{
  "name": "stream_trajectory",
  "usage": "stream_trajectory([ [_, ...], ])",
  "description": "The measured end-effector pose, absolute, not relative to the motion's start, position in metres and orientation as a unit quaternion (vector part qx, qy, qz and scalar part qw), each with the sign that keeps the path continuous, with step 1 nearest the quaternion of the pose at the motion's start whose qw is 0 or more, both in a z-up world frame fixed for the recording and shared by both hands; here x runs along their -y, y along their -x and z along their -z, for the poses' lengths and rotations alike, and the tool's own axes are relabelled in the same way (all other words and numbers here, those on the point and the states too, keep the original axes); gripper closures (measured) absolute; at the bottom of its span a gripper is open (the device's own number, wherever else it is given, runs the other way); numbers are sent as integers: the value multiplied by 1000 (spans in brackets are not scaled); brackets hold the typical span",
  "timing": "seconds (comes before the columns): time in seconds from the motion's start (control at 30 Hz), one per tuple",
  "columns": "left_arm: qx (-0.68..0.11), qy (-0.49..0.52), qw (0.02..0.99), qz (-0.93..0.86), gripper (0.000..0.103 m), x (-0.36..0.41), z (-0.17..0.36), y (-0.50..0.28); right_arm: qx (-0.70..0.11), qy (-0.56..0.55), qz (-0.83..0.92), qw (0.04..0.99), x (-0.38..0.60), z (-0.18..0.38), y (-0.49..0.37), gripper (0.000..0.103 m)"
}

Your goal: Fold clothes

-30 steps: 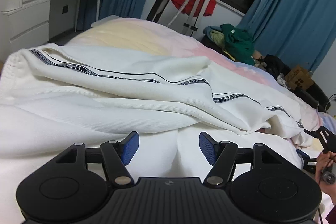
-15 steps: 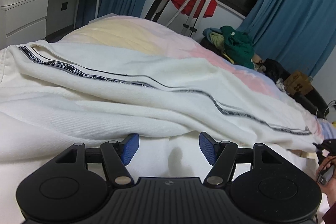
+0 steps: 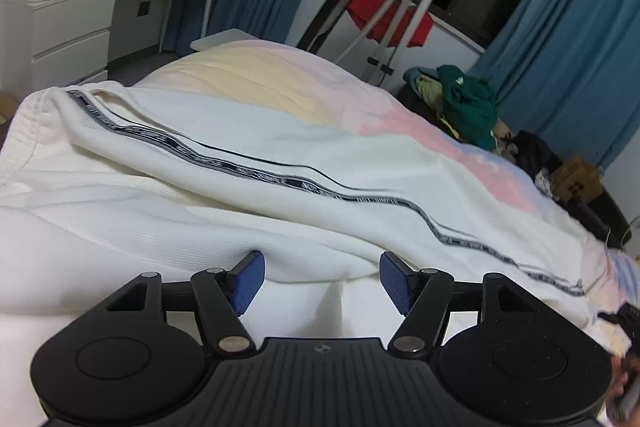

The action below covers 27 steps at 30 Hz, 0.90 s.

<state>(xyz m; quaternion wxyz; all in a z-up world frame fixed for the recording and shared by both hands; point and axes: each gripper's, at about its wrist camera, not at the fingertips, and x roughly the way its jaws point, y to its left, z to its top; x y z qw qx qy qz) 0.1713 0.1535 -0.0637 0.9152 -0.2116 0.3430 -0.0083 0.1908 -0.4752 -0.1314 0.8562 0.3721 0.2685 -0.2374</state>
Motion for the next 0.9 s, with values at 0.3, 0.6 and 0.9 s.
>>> stream_trajectory([
  [0.3,-344,332,878,-12,36,-213,65,-169,-288,-333,150,885,362,92,-109,30],
  [0.6,-339,461,819,-35,36,-260,89,-210,-343,-254,156,891,318,122,-127,30],
  [0.9,-301,549,780,-17,35,-303,90,-204,-352,-277,148,882,319,135,-135,28],
])
